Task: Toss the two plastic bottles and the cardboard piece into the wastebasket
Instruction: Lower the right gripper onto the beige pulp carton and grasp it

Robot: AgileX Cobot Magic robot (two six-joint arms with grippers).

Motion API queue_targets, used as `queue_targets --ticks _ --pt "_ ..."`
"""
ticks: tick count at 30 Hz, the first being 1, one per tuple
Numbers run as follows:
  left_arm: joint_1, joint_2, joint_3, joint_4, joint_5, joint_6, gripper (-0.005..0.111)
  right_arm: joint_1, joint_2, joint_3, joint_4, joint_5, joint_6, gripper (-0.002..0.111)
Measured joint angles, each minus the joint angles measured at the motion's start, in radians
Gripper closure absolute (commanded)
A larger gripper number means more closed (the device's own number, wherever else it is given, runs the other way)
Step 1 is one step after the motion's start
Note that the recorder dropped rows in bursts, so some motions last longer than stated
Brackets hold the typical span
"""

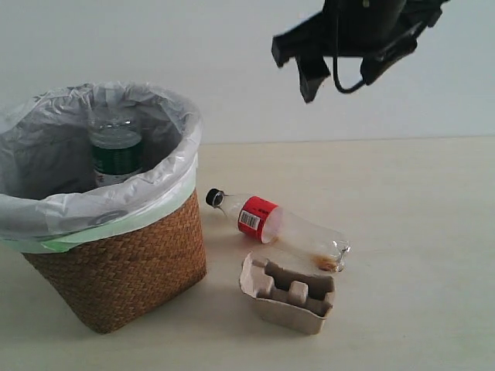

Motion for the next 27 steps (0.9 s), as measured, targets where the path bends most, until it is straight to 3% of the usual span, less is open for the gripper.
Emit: queue_targets --ticks 11,21,27 --pt "0.000 0.000 0.000 0.000 0.000 0.000 0.103 0.006 0.000 0.305 0.069 0.002 -0.253 0.041" --pt "0.000 0.000 0.000 0.000 0.000 0.000 0.103 0.170 0.007 0.466 0.130 -0.112 -0.457 0.041" --pt "0.000 0.000 0.000 0.000 0.000 0.000 0.103 0.183 0.039 0.481 0.132 -0.186 -0.468 0.041"
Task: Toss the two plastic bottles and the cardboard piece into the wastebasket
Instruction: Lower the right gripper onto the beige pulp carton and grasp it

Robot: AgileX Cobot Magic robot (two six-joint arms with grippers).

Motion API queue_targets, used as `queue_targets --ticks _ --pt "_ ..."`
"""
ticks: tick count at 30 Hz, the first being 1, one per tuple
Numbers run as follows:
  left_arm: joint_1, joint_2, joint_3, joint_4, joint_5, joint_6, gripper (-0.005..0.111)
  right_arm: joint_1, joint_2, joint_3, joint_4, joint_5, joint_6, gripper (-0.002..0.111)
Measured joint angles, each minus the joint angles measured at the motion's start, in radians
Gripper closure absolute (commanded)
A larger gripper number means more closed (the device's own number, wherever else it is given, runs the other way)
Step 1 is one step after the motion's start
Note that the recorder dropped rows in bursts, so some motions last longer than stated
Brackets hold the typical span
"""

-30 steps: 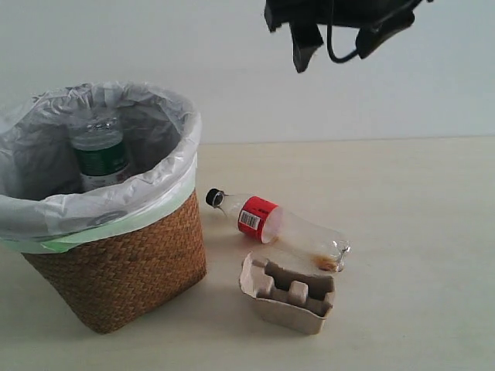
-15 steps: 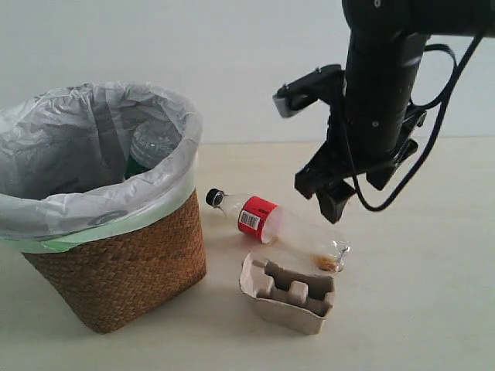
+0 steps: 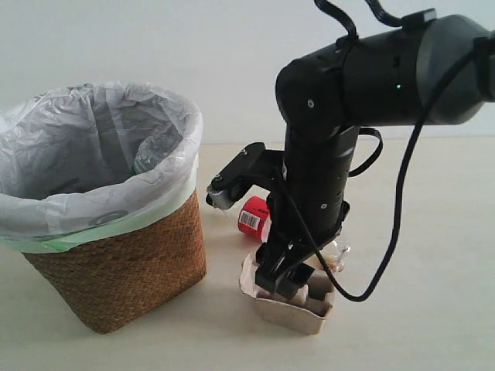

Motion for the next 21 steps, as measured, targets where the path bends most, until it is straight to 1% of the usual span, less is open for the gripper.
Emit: queue_targets --ticks 21 --pt "0.000 0.000 0.000 0.000 0.000 0.000 0.103 0.000 0.164 0.000 -0.002 -0.105 -0.019 0.041"
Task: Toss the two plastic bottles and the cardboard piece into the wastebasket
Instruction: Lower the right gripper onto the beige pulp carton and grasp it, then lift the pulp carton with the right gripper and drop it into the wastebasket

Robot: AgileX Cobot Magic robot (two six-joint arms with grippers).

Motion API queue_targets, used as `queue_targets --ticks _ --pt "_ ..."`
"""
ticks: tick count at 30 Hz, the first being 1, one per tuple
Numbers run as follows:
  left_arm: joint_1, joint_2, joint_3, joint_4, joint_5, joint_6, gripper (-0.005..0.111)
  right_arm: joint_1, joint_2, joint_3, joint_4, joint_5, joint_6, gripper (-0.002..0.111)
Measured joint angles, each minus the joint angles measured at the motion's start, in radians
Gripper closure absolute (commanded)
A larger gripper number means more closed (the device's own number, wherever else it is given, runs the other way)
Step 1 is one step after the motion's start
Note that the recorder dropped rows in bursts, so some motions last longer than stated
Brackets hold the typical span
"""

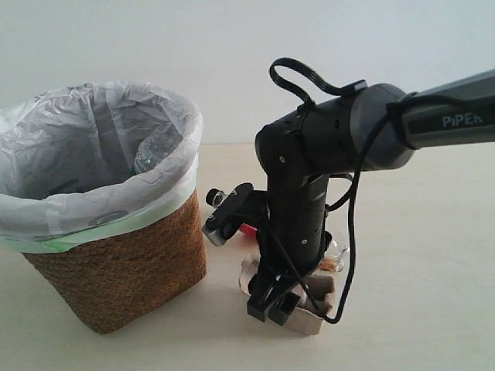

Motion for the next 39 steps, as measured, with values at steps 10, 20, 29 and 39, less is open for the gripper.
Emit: queue_targets --ticks 10,20,29,39 --pt "0.000 0.000 0.000 0.000 0.000 0.000 0.103 0.000 0.086 0.000 -0.002 -0.004 0.000 0.064" --pt "0.000 0.000 0.000 0.000 0.000 0.000 0.103 0.001 0.016 0.000 0.026 0.096 0.050 0.107" --pt "0.000 0.000 0.000 0.000 0.000 0.000 0.103 0.001 -0.330 0.131 0.133 -0.047 0.120 0.109" --pt "0.000 0.000 0.000 0.000 0.000 0.000 0.103 -0.124 -0.604 0.208 0.087 0.012 0.233 0.109"
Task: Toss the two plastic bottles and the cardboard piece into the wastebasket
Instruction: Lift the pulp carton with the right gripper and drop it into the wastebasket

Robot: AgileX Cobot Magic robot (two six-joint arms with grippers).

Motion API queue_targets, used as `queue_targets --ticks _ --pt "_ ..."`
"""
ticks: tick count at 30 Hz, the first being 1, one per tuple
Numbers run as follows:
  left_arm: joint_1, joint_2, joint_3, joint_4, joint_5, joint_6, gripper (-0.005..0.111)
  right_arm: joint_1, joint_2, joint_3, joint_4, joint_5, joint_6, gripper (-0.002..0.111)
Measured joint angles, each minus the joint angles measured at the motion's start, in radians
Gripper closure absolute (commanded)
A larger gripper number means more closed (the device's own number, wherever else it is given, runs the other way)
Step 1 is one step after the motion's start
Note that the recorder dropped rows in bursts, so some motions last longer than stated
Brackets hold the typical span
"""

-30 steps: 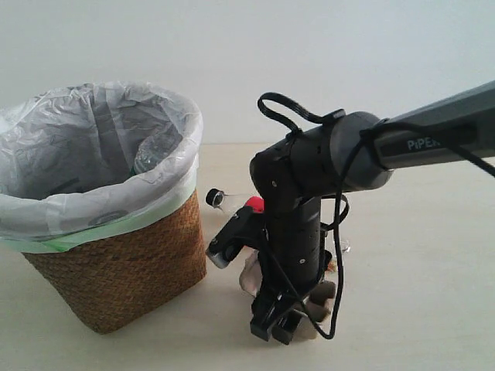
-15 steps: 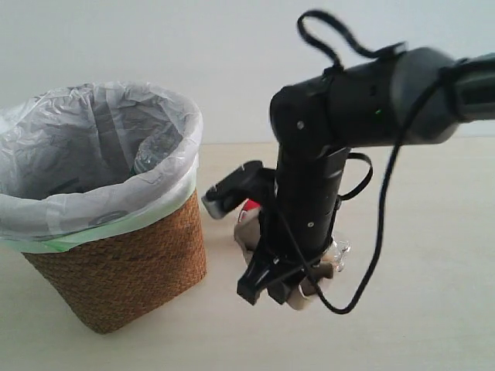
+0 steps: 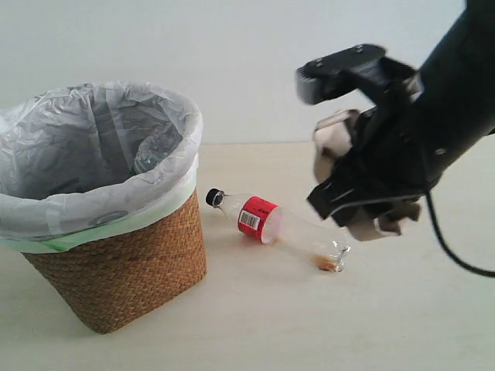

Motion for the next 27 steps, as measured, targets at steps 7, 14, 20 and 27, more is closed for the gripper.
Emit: queue_targets --ticks 7,14,20,27 --pt "0.000 0.000 0.000 0.000 0.000 0.000 0.103 -0.247 -0.080 0.005 -0.016 0.097 0.004 0.109" --pt "0.000 0.000 0.000 0.000 0.000 0.000 0.103 -0.421 -0.082 0.127 -0.019 0.007 0.033 0.109" --pt "0.000 0.000 0.000 0.000 0.000 0.000 0.103 -0.476 -0.015 0.190 -0.062 -0.030 0.110 0.109" --pt "0.000 0.000 0.000 0.000 0.000 0.000 0.103 -0.472 0.063 0.181 -0.040 -0.077 0.149 0.108"
